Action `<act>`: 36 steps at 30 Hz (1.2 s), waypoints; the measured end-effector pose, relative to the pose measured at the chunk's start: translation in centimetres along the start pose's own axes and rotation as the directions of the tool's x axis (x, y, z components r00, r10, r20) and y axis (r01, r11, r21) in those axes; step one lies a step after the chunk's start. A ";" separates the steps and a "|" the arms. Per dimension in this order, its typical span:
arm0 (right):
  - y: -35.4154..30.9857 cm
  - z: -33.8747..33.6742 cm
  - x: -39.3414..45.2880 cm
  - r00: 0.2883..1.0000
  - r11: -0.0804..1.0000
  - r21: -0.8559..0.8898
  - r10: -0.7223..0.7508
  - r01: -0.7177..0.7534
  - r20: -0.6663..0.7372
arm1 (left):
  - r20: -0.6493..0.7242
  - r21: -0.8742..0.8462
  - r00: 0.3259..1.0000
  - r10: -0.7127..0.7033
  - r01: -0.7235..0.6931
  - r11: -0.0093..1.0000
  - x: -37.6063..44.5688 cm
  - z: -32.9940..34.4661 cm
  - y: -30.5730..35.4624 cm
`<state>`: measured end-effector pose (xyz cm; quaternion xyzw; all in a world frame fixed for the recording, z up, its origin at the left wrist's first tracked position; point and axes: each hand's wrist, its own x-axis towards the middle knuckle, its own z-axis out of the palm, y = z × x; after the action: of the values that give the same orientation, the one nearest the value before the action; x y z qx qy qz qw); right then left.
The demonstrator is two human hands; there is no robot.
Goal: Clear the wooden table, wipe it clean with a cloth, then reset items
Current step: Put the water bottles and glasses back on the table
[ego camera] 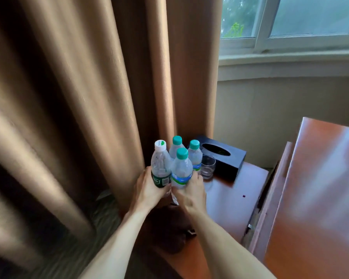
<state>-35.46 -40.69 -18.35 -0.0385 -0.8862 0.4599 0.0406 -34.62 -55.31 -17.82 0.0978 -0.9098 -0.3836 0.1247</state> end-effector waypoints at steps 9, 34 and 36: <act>-12.7 -17.9 -1.2 0.979 0.979 0.031 -0.201 0.201 0.031 | -0.158 0.088 0.964 0.216 -0.204 0.975 -4.3 -11.8 15.3; 9.3 -49.7 -13.7 0.919 0.999 -0.040 -0.036 0.023 -0.393 | 0.232 -0.337 0.874 0.426 -0.339 0.878 -20.0 12.4 40.1; 10.4 -49.3 -14.1 0.908 0.999 -0.027 -0.031 0.021 -0.418 | 0.228 -0.347 0.878 0.420 -0.330 0.878 -20.3 13.1 39.9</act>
<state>-15.88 3.78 0.89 -0.1246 -0.8625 0.4306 0.2350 -22.59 -13.53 -0.95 -0.1609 -0.8510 -0.4946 0.0727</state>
